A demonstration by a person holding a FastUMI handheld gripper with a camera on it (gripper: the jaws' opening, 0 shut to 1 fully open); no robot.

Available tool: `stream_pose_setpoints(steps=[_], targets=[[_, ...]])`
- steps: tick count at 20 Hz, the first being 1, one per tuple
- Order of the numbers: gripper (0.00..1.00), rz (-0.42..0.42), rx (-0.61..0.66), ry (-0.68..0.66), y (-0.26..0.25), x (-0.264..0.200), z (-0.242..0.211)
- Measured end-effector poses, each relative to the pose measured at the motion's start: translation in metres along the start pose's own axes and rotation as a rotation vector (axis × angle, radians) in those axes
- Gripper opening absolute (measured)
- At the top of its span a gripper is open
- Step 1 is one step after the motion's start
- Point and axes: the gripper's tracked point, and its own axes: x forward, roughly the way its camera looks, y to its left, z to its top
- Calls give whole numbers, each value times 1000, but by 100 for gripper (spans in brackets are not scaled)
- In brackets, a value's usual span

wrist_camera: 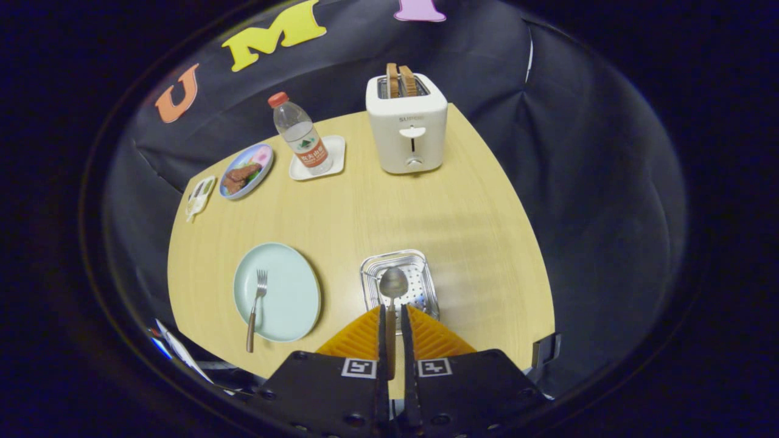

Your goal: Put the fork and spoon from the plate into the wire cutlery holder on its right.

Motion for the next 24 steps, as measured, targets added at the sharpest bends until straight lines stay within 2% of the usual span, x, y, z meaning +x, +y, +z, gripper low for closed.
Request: stream_pose_setpoints(steps=[2, 3, 4, 6, 9, 11, 14, 18, 24], targets=[[19, -10, 12, -19, 0, 0, 1], [19, 2, 24, -26, 4, -1, 1], [24, 10, 33, -28, 9, 0, -1], [29, 25, 40, -43, 17, 0, -4], [56, 35, 19, -135, 33, -1, 4], [78, 43, -12, -194, 47, -6, 8], [96, 41, -52, -244, 71, -6, 8], [96, 46, -114, -229, 110, 4, -9], [96, 77, -110, -153, 168, 29, -45]])
